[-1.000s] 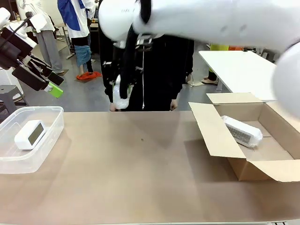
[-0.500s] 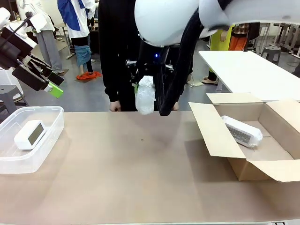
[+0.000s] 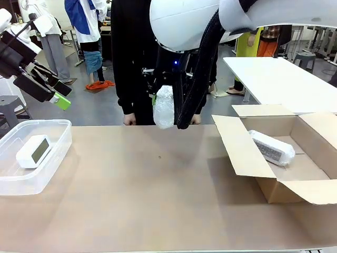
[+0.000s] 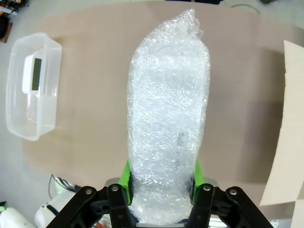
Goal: Separate and place wrapped and unwrapped clocks.
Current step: Pick up the Digital clock indicated by the person, then if the picked Digital clock is wrapped, place it in the Package Box ; if not, place it in the Organizing box.
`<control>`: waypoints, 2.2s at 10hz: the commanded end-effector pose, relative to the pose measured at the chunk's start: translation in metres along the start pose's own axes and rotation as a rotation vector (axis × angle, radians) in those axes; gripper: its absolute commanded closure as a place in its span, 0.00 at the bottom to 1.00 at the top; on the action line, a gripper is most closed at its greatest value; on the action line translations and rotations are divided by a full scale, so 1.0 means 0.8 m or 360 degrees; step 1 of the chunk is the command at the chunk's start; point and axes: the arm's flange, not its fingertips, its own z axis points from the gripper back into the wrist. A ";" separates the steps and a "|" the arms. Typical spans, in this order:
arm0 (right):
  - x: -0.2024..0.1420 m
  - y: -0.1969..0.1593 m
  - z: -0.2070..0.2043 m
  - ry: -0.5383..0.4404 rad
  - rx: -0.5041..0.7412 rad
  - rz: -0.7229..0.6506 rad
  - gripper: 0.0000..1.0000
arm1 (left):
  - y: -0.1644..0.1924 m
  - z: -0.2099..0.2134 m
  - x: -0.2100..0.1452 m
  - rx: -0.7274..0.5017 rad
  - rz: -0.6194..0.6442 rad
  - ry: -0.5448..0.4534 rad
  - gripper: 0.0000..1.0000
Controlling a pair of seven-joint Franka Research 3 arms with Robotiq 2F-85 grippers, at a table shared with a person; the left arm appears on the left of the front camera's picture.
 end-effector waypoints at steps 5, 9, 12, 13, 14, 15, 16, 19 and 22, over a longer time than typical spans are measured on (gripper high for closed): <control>0.004 0.003 0.003 0.0020 0.0015 -0.0009 0.90 | -0.001 0.001 0.001 -0.0015 0.0017 -0.0011 0.00; 0.004 0.003 0.003 0.0020 0.0015 -0.0009 0.90 | -0.001 0.001 0.001 -0.0015 0.0017 -0.0011 0.00; 0.019 -0.098 0.071 -0.0037 -0.0066 0.0084 0.47 | -0.001 0.001 0.001 -0.0015 0.0017 -0.0011 0.00; 0.017 -0.160 0.087 -0.0012 -0.0096 0.0100 0.47 | -0.001 0.001 0.001 -0.0015 0.0017 -0.0011 0.00; 0.014 -0.222 0.098 0.0027 -0.0125 0.0073 0.47 | -0.001 0.001 0.001 -0.0015 0.0017 -0.0011 0.00; 0.001 -0.297 0.105 -0.0003 -0.0046 0.0122 0.47 | -0.001 0.001 0.001 -0.0015 0.0017 -0.0011 0.00; -0.009 -0.339 0.099 -0.0023 -0.0084 0.0010 0.47 | -0.001 0.001 0.001 -0.0015 0.0017 -0.0011 0.00; -0.057 -0.445 0.026 -0.0048 -0.0158 -0.0412 0.47 | -0.001 0.001 0.001 -0.0015 0.0017 -0.0011 0.00; -0.082 -0.471 -0.021 0.0147 -0.0250 -0.0619 0.47 | -0.001 0.001 0.001 -0.0015 0.0017 -0.0011 0.00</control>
